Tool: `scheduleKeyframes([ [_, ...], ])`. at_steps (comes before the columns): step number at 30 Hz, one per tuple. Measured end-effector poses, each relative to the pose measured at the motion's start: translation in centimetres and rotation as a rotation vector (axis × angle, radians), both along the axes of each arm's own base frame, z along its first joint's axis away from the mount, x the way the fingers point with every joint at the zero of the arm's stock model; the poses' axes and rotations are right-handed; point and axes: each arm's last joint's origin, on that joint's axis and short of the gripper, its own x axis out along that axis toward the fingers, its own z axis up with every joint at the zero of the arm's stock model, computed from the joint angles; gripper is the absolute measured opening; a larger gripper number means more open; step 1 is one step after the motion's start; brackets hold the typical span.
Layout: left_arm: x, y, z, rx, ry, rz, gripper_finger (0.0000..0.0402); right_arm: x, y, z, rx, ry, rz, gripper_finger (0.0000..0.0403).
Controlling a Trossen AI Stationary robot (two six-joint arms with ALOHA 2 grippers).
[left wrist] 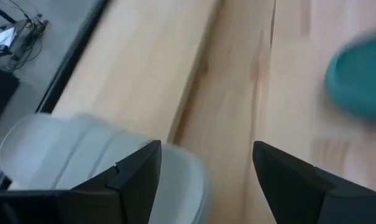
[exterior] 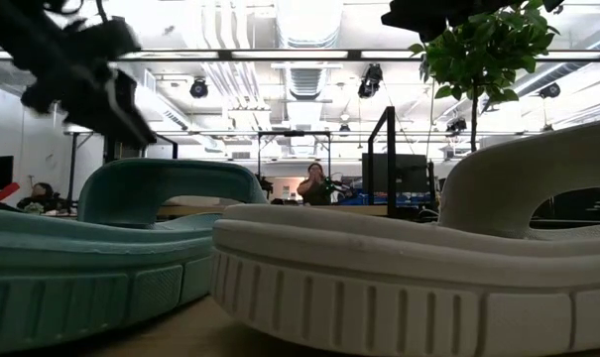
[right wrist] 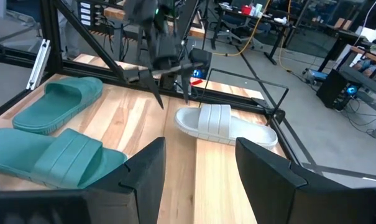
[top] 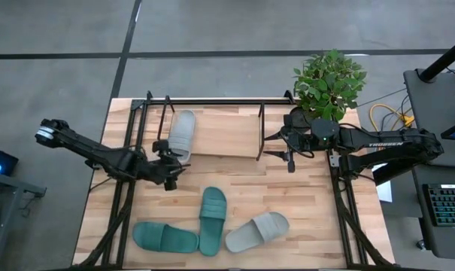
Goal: Pick and place slides into the shelf
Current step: Put the left grey slide on the shelf
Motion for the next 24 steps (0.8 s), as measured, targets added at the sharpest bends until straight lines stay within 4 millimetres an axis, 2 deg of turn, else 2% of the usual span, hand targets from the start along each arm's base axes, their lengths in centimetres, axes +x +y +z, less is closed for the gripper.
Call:
scheduleKeyframes([
  [6,0.8,-0.3,3.1,-0.111,-0.34,0.0,0.0238,0.0,0.0,-0.1,0.0,0.007,0.0,0.0185],
  [9,1.2,-0.4,4.8,-0.071,-0.475,-0.052,0.0236,0.0,0.0,-0.1,0.014,0.007,-0.003,0.0185],
  [12,1.2,-0.5,5.8,-0.02,-0.54,-0.113,0.0225,0.0,0.0,-0.1,0.025,0.012,-0.006,0.0185],
  [24,0.7,-1.9,7.0,-0.293,-0.669,-0.618,0.015,-0.1,0.0,-0.3,0.026,0.028,-0.006,0.0185],
])
